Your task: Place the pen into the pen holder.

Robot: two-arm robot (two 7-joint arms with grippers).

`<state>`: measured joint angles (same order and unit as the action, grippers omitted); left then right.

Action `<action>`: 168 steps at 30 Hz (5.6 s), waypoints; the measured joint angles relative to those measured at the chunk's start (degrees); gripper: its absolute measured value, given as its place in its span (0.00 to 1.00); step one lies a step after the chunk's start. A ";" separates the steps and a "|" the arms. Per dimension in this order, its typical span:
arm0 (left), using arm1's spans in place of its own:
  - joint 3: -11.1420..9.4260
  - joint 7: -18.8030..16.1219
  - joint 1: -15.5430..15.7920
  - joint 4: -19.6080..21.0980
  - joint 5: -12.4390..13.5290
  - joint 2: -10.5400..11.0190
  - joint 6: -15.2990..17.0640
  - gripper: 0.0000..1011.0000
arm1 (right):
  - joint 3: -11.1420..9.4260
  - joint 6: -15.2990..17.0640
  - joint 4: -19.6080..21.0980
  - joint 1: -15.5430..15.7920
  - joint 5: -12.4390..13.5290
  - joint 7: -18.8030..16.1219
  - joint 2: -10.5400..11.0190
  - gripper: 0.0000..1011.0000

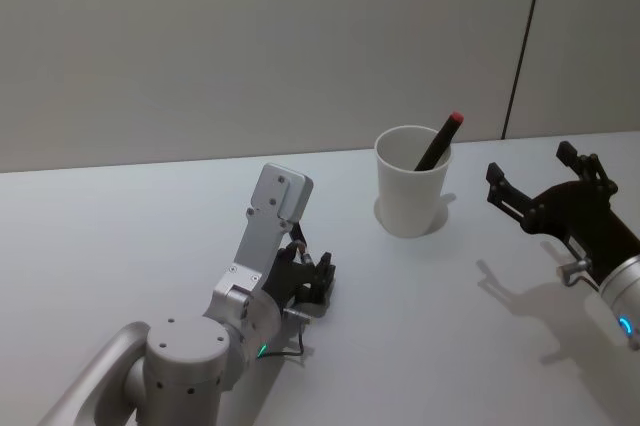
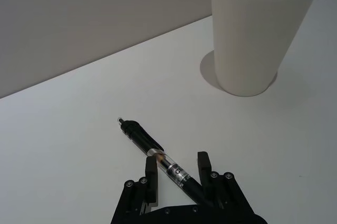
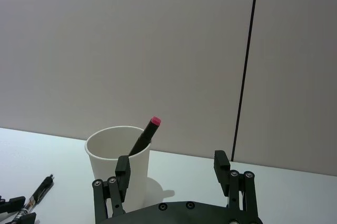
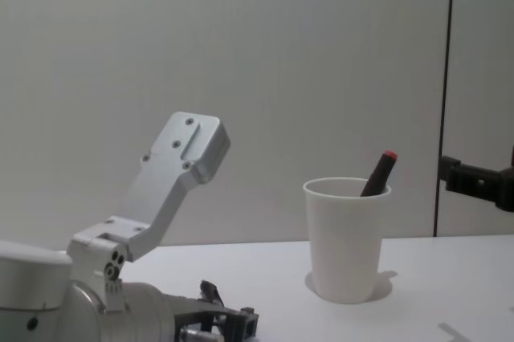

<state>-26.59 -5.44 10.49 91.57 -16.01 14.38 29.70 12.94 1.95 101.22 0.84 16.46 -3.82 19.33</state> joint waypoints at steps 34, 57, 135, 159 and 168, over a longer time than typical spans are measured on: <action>0.58 0.40 -0.17 -0.25 0.32 -0.12 -0.69 0.25 | 0.00 0.00 0.00 0.00 0.00 0.00 0.00 0.99; 0.76 0.42 -0.22 -0.41 0.22 -0.22 -1.09 0.14 | 0.00 0.00 0.00 0.00 0.00 0.00 0.00 0.99; 7.40 19.18 -4.41 8.56 -16.21 4.96 -31.79 0.14 | 0.00 0.00 0.00 0.00 0.00 0.00 0.00 0.99; 4.96 38.47 0.61 3.27 -18.37 1.72 -28.78 0.14 | 0.00 0.00 0.00 0.00 0.00 0.00 0.00 0.99; 3.90 39.37 2.19 0.80 -16.40 0.07 -29.18 0.14 | 0.00 0.00 0.00 0.00 0.00 0.00 0.00 0.99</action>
<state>-22.68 33.94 12.68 92.37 -32.40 14.45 0.52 12.94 1.95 101.23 0.84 16.46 -3.82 19.33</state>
